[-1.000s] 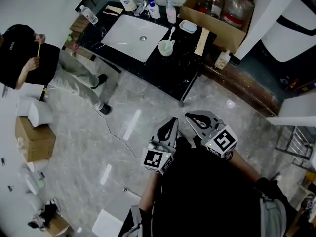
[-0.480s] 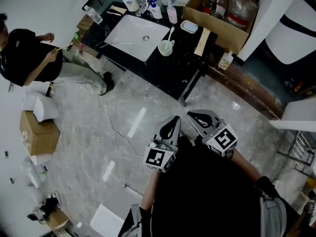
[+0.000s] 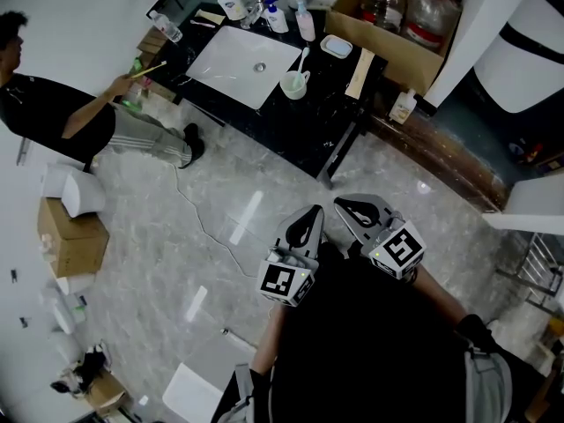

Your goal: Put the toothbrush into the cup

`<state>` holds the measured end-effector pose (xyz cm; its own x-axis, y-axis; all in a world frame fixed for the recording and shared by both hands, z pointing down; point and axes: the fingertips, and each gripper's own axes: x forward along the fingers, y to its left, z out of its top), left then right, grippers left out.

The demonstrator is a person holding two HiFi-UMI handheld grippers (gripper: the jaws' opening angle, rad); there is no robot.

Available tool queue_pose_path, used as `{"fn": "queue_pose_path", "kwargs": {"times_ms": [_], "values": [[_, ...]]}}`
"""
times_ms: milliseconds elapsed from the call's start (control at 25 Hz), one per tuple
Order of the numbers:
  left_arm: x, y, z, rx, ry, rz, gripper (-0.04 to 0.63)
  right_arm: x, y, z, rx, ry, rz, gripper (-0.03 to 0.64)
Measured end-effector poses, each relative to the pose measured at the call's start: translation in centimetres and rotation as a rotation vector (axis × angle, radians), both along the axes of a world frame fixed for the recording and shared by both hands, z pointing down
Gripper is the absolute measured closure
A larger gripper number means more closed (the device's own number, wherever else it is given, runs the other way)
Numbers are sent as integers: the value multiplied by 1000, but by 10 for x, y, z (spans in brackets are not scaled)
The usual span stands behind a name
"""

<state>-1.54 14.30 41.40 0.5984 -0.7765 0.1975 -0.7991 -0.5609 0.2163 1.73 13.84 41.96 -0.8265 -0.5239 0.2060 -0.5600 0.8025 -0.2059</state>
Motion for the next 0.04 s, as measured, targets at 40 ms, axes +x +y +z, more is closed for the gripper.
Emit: {"fn": "queue_pose_path", "kwargs": {"times_ms": [40], "values": [[0, 0, 1, -4, -3, 0, 584, 0, 0, 1, -1, 2, 0, 601]]}}
